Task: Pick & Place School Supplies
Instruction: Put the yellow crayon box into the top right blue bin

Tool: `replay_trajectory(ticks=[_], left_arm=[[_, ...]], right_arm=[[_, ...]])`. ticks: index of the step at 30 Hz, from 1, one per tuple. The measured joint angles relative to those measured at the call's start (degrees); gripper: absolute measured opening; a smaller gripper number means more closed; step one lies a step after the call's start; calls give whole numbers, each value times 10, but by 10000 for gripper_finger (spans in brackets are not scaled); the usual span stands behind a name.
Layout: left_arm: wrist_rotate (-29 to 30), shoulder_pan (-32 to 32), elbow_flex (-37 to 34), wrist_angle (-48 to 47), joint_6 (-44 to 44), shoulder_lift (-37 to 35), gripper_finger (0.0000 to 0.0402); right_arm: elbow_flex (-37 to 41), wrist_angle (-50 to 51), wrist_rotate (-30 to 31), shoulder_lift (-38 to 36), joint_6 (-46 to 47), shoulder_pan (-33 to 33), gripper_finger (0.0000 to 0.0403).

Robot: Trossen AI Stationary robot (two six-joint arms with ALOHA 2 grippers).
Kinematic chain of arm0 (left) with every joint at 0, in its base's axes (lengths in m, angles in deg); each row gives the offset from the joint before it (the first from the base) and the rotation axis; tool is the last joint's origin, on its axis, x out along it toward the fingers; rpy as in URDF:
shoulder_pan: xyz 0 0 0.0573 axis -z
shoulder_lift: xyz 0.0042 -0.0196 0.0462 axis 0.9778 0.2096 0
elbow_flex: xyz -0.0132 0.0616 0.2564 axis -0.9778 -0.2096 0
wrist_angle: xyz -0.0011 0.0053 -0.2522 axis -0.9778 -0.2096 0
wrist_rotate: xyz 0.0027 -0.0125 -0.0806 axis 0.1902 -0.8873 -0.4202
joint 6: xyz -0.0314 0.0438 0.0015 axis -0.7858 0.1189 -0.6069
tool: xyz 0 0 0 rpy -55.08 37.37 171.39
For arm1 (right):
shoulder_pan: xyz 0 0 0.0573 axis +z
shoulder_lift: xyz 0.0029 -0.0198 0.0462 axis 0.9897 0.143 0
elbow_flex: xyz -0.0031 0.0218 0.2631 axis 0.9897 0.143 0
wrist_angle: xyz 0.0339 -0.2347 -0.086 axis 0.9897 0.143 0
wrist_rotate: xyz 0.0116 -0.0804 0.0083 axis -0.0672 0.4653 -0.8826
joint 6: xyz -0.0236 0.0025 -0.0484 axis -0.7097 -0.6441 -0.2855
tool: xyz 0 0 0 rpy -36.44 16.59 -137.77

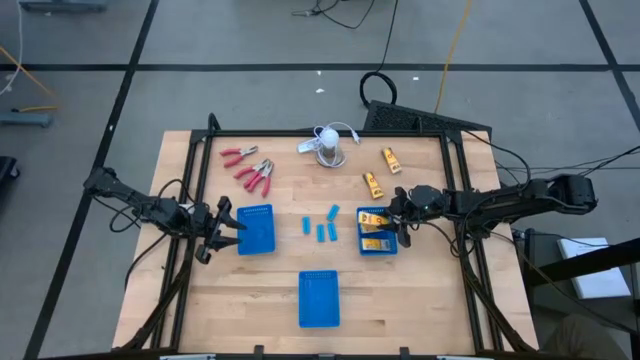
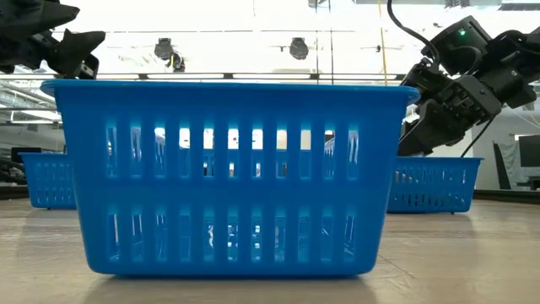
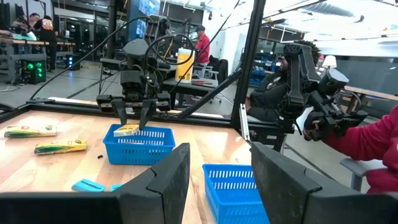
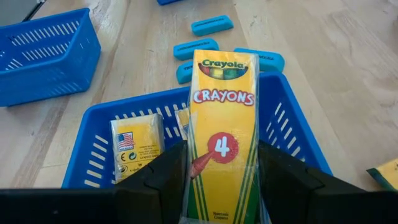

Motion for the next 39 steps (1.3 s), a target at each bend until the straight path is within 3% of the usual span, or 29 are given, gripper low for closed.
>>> replay_trajectory(ticks=[10, 39], left_arm=[[0, 0, 0, 0, 0, 0, 173], [0, 0, 0, 0, 0, 0, 173]], right_arm=[[0, 0, -1, 0, -45, 7, 167], [0, -23, 0, 0, -25, 7, 168]])
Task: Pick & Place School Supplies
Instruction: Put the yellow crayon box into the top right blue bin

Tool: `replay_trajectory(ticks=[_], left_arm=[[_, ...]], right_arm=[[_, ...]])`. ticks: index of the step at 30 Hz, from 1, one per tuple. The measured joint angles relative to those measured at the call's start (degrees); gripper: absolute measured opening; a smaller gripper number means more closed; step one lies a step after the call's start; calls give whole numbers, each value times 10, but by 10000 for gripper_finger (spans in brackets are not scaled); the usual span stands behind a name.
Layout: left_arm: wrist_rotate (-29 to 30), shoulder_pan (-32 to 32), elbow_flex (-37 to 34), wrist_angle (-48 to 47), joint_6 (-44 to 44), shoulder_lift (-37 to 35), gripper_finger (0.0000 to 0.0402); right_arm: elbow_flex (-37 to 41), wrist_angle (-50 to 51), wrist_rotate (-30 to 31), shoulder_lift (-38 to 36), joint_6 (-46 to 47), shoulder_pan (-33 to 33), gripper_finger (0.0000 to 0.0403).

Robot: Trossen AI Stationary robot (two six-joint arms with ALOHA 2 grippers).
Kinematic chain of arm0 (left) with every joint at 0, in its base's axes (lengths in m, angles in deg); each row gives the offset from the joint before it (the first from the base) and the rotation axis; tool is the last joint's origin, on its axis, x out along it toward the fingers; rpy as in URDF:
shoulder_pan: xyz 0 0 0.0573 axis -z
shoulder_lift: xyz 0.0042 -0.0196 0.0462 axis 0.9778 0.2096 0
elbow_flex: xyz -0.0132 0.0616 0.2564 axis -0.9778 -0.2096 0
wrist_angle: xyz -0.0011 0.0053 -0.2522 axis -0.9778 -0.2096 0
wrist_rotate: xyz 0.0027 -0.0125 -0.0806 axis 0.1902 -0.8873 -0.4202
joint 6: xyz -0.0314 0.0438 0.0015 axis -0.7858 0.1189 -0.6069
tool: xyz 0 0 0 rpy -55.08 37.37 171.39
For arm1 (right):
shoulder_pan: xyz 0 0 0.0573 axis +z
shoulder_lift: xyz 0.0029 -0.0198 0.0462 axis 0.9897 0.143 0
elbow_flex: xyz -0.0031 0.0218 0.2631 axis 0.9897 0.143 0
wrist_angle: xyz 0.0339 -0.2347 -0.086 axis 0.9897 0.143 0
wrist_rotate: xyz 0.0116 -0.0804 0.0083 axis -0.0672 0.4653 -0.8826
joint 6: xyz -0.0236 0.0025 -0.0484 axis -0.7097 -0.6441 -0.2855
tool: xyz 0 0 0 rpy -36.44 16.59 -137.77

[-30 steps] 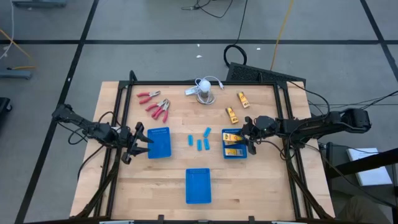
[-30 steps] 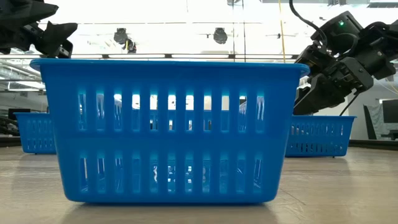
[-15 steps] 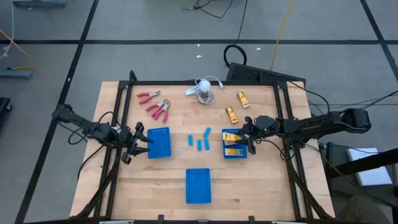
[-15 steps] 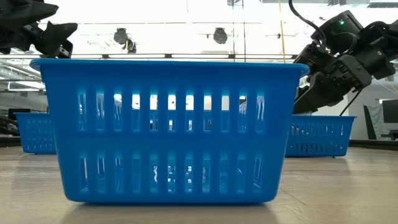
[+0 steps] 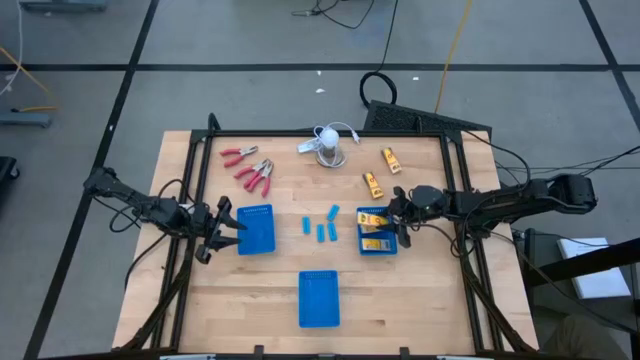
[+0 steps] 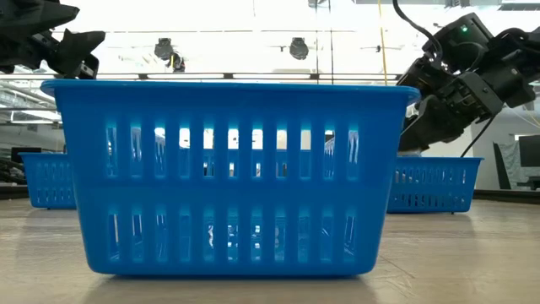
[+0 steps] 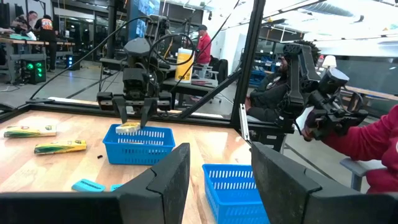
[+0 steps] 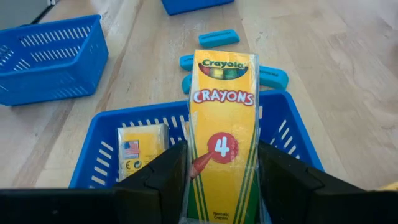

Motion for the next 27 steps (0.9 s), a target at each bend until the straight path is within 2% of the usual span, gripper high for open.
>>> replay_trajectory(ticks=[12, 18, 23, 27], left_arm=[[0, 0, 0, 0, 0, 0, 173], [0, 0, 0, 0, 0, 0, 173], [0, 0, 0, 0, 0, 0, 173], [0, 0, 0, 0, 0, 0, 173]], right_arm=[[0, -12, 0, 0, 30, 0, 236], [0, -36, 5, 0, 21, 0, 242], [0, -105, 52, 0, -33, 0, 234], [0, -149, 148, 0, -75, -3, 231]])
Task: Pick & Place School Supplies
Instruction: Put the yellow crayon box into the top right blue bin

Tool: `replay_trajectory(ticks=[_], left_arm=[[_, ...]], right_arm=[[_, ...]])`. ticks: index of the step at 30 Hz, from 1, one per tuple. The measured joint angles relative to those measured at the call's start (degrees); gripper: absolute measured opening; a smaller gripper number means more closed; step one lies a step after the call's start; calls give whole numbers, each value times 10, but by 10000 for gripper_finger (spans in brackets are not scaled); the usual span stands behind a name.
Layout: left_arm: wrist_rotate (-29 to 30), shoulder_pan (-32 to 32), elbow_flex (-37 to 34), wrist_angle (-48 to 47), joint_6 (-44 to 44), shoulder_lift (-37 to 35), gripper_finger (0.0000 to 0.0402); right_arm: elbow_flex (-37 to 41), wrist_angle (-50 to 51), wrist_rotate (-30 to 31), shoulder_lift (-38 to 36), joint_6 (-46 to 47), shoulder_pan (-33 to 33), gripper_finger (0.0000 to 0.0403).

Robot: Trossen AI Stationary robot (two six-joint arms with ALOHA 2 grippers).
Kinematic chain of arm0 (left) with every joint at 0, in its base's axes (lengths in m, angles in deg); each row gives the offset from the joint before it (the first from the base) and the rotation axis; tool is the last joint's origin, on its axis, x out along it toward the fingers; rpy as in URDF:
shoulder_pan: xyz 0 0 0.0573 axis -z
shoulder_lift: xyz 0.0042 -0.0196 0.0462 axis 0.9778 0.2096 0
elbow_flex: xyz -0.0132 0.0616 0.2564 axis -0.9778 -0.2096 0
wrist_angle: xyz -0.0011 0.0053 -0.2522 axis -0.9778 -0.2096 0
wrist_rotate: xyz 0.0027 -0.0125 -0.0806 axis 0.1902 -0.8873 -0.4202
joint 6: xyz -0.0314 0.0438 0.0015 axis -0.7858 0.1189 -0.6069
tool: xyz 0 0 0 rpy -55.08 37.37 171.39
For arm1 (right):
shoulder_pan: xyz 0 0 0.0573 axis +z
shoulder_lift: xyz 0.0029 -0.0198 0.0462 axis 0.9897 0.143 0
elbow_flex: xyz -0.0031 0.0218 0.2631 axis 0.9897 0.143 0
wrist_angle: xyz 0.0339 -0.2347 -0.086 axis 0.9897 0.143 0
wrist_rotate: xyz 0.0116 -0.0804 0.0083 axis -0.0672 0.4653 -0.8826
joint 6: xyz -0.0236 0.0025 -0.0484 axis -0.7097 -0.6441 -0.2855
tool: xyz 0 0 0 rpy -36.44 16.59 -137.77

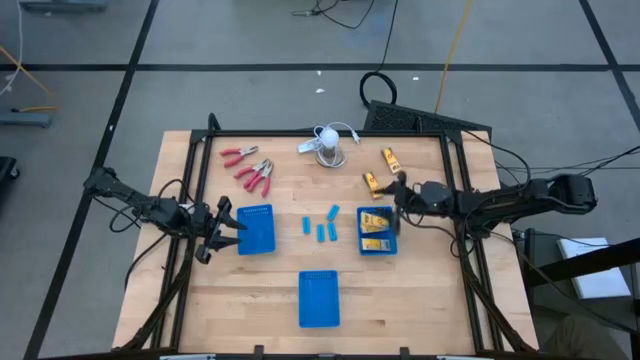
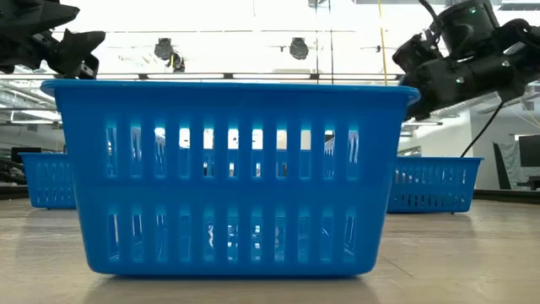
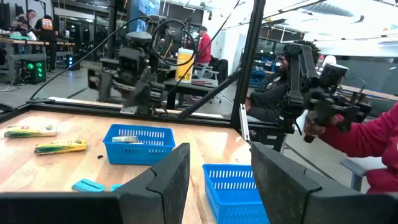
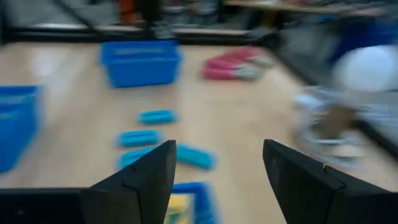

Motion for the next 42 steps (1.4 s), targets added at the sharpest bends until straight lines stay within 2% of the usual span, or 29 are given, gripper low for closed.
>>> replay_trajectory(ticks=[2, 4, 11, 16, 23, 29, 42], left_arm=[[0, 0, 0, 0, 0, 0, 173], [0, 0, 0, 0, 0, 0, 173], [0, 0, 0, 0, 0, 0, 173], [0, 0, 0, 0, 0, 0, 173], [0, 0, 0, 0, 0, 0, 173], [0, 0, 0, 0, 0, 0, 173], [0, 0, 0, 0, 0, 0, 173]], right_arm=[[-7, 13, 51, 0, 2, -14, 233], [-25, 59, 77, 0, 25, -38, 234], [-149, 319, 78, 32, 108, -107, 235], [-240, 431, 78, 100, 136, -130, 235], [-287, 438, 71, 207, 155, -147, 236], [-287, 439, 15, 265, 179, -161, 236], [-288, 452, 16, 290, 180, -169, 236]])
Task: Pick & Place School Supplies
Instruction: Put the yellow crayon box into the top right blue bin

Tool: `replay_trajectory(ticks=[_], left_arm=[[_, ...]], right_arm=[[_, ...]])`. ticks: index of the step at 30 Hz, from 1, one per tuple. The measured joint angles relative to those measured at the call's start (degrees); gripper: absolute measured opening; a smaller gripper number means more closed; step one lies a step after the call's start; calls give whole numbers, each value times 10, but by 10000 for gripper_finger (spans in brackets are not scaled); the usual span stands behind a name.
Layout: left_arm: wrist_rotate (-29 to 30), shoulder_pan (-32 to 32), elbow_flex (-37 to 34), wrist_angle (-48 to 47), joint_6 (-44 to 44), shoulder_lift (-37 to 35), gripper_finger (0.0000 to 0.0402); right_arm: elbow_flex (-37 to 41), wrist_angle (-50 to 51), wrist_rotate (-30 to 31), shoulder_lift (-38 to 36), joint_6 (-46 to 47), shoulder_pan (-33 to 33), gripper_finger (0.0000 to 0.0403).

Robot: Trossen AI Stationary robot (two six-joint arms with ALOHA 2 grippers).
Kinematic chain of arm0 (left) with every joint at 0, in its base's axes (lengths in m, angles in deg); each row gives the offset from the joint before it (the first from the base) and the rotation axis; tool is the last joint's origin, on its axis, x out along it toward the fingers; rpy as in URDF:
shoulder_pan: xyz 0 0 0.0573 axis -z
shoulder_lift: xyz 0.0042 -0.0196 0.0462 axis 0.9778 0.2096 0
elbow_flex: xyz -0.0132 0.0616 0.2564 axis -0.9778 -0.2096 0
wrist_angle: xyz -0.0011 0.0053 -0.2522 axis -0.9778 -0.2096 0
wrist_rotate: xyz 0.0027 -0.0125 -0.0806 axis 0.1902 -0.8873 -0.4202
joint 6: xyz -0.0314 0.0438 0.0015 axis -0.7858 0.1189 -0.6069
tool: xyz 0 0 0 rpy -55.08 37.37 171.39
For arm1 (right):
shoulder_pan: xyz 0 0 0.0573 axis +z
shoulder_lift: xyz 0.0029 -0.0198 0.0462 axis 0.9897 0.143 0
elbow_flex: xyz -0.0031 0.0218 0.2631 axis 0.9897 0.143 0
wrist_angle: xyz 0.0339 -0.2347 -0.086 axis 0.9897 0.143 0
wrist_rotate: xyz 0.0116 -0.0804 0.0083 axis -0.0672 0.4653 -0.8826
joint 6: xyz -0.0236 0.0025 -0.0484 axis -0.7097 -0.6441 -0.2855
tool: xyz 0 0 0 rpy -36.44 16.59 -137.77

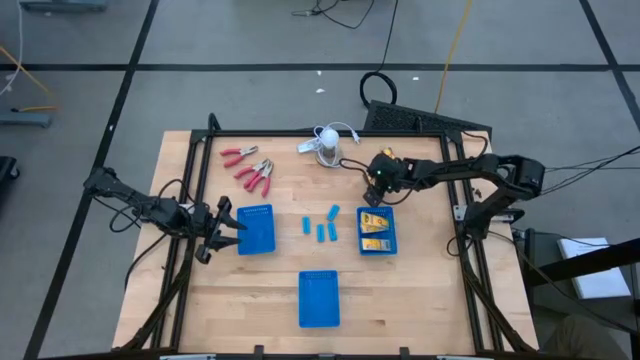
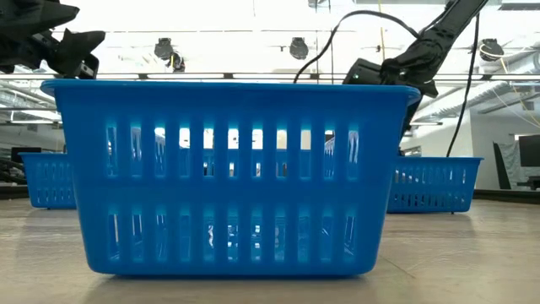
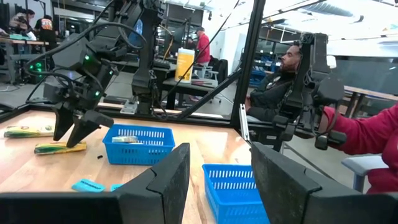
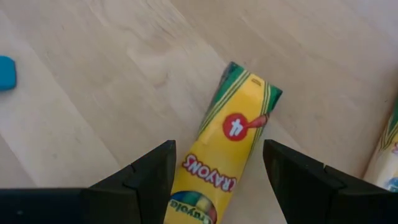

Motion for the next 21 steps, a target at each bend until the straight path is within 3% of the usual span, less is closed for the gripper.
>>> replay_trajectory(ticks=[21], left_arm=[[0, 0, 0, 0, 0, 0, 173]], right_arm=[[4, 54, -2, 0, -3, 0, 235]])
